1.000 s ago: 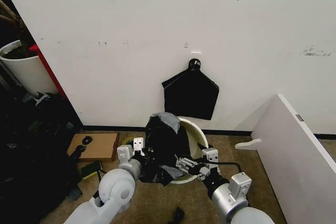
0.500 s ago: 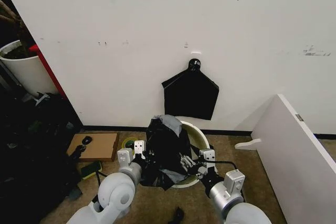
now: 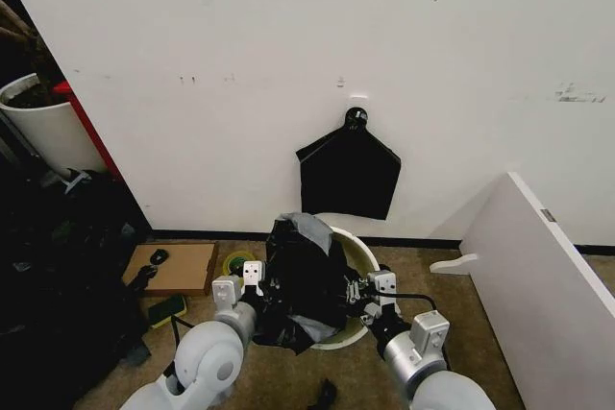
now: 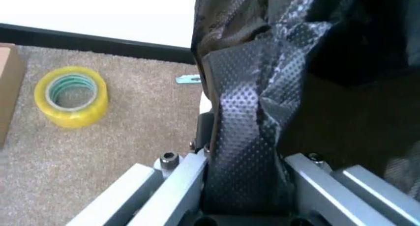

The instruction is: Place the garbage bag over the trash bin.

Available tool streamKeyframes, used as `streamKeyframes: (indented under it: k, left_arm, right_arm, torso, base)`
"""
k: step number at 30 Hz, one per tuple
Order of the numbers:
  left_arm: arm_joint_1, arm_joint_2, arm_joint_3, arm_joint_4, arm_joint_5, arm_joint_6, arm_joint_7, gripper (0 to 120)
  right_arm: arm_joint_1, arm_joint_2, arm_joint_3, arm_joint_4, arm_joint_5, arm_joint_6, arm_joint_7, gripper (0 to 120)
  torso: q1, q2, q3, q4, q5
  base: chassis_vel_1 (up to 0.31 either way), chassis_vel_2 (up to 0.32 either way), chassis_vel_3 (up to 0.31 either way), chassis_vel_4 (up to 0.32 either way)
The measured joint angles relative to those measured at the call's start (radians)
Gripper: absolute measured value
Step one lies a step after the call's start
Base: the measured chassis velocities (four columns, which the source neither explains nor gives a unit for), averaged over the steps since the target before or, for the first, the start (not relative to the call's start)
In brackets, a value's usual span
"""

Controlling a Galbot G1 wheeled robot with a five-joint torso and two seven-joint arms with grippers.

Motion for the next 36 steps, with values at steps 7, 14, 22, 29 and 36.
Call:
streamKeyframes:
  k: [7, 14, 22, 29, 36]
  left_arm:
    - [0.021, 0.029, -0.009, 0.002, 0.031, -0.022, 0.03, 0]
    - [0.048, 0.057, -0.018, -0.003, 0.061, -0.052, 0.068, 0]
    - [0.061, 0.067, -0.023, -0.005, 0.078, -0.084, 0.101, 0]
    - [0.082, 0.082, -0.027, -0.008, 0.129, -0.124, 0.163, 0]
    - [0.087, 0.084, -0.033, -0.001, 0.132, -0.14, 0.173, 0]
  right_arm:
    - [0.013, 0.0, 0.042, 0.027, 0.031, 0.03, 0.029, 0]
    - [0.012, -0.004, 0.075, 0.036, 0.06, 0.039, 0.067, 0]
    - [0.018, -0.009, 0.107, 0.014, 0.106, 0.032, 0.091, 0]
    - [0.018, -0.023, 0.139, -0.017, 0.146, 0.016, 0.091, 0]
    - [-0.001, -0.036, 0.167, -0.033, 0.15, 0.008, 0.091, 0]
  torso:
    - [0.0, 0.0, 0.0, 0.0, 0.0]
    - [0.0, 0.0, 0.0, 0.0, 0.0]
    - [0.0, 0.0, 0.0, -0.0001, 0.0]
    - [0.0, 0.0, 0.0, 0.0, 0.0001]
    - [0.0, 0.0, 0.0, 0.0, 0.0001]
  base:
    - [0.0, 0.0, 0.0, 0.0]
    - [0.0, 0.0, 0.0, 0.0]
    - [0.0, 0.0, 0.0, 0.0]
    - [0.0, 0.0, 0.0, 0.0]
    - [0.0, 0.0, 0.0, 0.0]
